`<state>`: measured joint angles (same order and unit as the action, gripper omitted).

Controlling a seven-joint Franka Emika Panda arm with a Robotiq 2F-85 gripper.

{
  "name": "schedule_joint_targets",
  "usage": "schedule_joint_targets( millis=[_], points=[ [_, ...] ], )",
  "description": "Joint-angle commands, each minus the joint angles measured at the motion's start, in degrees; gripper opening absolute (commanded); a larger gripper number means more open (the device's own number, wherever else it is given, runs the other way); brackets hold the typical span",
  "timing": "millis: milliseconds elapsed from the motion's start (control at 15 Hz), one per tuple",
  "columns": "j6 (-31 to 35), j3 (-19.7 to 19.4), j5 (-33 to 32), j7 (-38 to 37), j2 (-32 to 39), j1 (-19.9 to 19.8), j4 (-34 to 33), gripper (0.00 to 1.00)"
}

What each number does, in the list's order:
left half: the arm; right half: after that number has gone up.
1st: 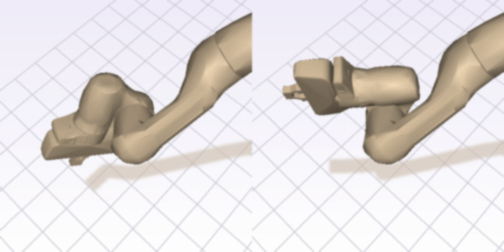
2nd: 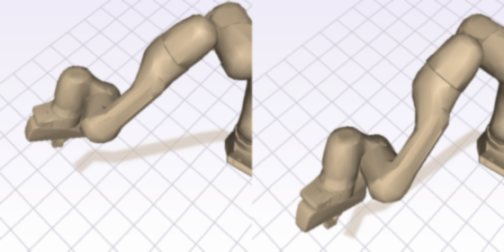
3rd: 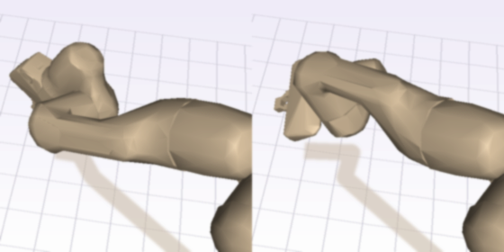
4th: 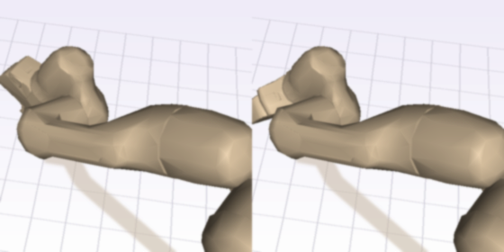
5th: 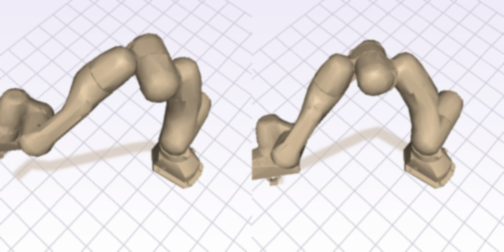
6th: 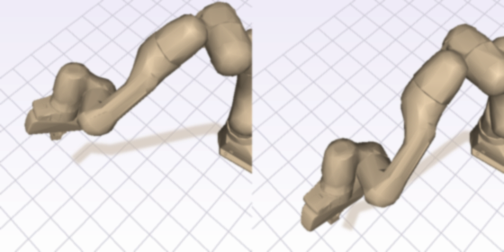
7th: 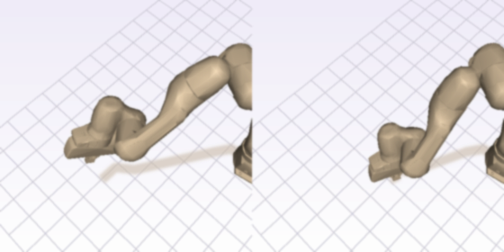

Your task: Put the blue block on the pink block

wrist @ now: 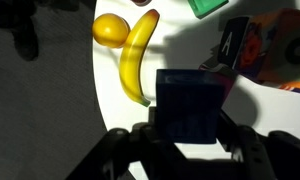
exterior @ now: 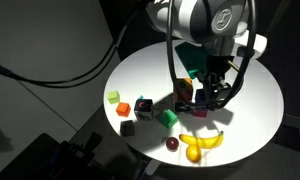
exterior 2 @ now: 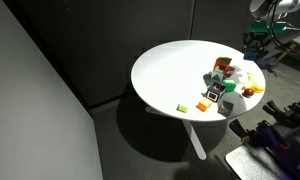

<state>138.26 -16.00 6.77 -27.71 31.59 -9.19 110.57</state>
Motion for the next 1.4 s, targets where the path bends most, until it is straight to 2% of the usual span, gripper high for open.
schedule_joint_targets(
  millis=[0, 733, 1333],
  points=[
    [-2.8, -0.1, 1.3, -2.8, 2.6, -0.5, -4.2, 0.31],
    [-3.8, 0.0, 2.5, -10.4, 10.5, -0.5, -11.9, 0.31],
    [-4.6, 1.0, 2.5, -13.4, 16.5, 0.0, -17.7, 0.31]
  ],
)
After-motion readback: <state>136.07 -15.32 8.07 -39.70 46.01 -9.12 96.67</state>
